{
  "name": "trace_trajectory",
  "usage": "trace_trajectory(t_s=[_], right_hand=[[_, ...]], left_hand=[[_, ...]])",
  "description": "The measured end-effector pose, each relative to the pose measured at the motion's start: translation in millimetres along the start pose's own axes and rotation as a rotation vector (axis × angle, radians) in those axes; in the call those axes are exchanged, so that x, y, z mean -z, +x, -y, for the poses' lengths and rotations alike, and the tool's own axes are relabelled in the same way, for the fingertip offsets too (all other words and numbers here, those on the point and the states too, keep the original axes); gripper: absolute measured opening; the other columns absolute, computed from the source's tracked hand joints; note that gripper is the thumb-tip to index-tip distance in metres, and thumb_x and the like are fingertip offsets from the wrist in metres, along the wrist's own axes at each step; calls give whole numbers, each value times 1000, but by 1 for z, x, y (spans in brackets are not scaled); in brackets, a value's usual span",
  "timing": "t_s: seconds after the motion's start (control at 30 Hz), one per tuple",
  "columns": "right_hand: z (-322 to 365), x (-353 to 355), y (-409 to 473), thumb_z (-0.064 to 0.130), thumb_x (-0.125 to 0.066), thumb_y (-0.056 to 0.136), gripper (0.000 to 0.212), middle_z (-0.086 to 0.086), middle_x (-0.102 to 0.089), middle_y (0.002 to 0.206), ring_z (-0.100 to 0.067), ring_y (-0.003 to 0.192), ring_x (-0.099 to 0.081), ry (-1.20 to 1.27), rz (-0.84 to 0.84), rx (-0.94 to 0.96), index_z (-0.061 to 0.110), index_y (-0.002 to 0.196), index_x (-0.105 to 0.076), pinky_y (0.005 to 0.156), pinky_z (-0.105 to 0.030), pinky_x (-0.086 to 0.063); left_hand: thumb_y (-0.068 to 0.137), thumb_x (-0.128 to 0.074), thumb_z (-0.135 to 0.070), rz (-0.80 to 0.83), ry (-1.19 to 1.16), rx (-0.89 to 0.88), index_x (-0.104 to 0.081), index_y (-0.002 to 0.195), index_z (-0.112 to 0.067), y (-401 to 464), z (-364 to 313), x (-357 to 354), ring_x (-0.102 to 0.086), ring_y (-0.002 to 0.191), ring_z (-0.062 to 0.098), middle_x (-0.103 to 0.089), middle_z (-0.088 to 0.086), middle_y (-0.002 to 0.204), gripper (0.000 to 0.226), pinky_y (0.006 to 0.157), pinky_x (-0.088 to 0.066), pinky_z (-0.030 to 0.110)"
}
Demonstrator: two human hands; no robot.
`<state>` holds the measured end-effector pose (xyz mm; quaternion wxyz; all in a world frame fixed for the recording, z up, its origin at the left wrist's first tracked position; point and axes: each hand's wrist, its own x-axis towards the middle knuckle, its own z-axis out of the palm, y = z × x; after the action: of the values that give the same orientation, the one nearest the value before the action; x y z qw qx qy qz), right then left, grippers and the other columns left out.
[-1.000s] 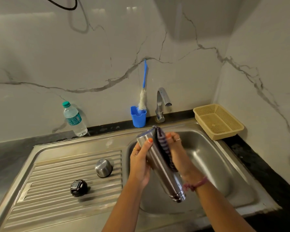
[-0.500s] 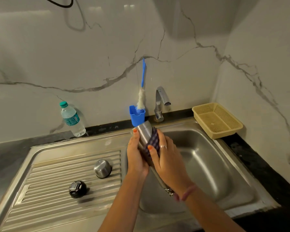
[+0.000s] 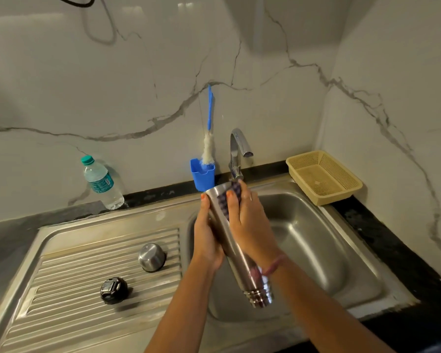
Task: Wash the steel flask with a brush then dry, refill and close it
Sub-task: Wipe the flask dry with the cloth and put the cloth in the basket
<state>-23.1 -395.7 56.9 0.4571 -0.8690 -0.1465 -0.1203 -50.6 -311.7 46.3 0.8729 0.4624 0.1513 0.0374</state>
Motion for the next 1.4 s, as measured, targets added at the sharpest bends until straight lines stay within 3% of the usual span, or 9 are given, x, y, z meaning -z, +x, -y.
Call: trace_trajectory(t_s=[0.1,0.23,0.37,0.43,0.7,0.87,1.07,1.3,1.4], right_hand=[[16,2,30,48,-27,99,51,-7,-54,117,-20,107,-56,-7,30,3,14,134,-43,89,-32,-49],[15,-2,35,47,-29,99,52,-11,-51,124,-23,111,-54,-43,70,3,15,140,-38,90,-29,-46],[-1,-7,14,70,-16,88,77,-7,-57,113,-18,99,-60,-9,32,37,16,137,-42,85,-34,-53],[-14,-6,-7,73,-9,86,82,-5,-56,118,-17,101,-59,-70,63,24,18,140,-38,84,-34,-53],[-62,-2,-106,61,-19,95,65,-3,-52,125,-22,103,-56,-285,59,68,21,146,-26,83,-43,-53],[-25,0,-50,66,-11,91,75,-4,-55,120,-15,103,-56,-149,2,29,17,140,-39,85,-31,-52],[15,7,40,42,-31,100,45,-8,-56,118,-19,106,-58,99,48,28,13,131,-48,87,-23,-46],[-41,-2,-62,67,-16,90,71,2,-45,130,-3,110,-50,15,144,117,26,148,-23,91,-9,-41],[-61,-1,-95,68,-19,92,69,7,-43,129,-4,113,-48,52,145,111,28,148,-21,96,-20,-44]], left_hand=[[86,-54,-59,-4,62,-13,-60,127,-22,0,5,0,-72,96,25,-74,9,110,55,81,-58,39],[78,-65,-47,-23,11,-28,-57,122,-17,3,5,3,-72,78,18,-75,5,93,53,69,-60,34],[76,-68,-47,-43,-63,-30,-63,121,-19,0,11,5,-71,89,26,-73,11,106,53,86,-57,45],[82,-64,-50,-77,-119,-1,-63,121,-17,-1,14,5,-72,95,28,-74,13,111,51,84,-58,43],[73,-69,-57,-219,-126,0,-52,135,-23,14,10,18,-66,105,32,-64,18,124,73,70,-59,39],[88,-54,-51,-65,-120,5,-59,128,-17,9,13,9,-70,95,27,-73,14,109,53,80,-56,38],[91,-53,-50,40,-26,-1,-66,116,-17,3,16,3,-70,84,26,-72,14,100,43,86,-56,42],[82,-53,-63,-145,-80,-17,-61,117,-16,16,5,19,-72,86,26,-73,14,101,59,76,-54,36],[75,-53,-69,-161,-43,-51,-63,118,-13,22,4,26,-71,80,24,-74,12,91,71,73,-54,35]])
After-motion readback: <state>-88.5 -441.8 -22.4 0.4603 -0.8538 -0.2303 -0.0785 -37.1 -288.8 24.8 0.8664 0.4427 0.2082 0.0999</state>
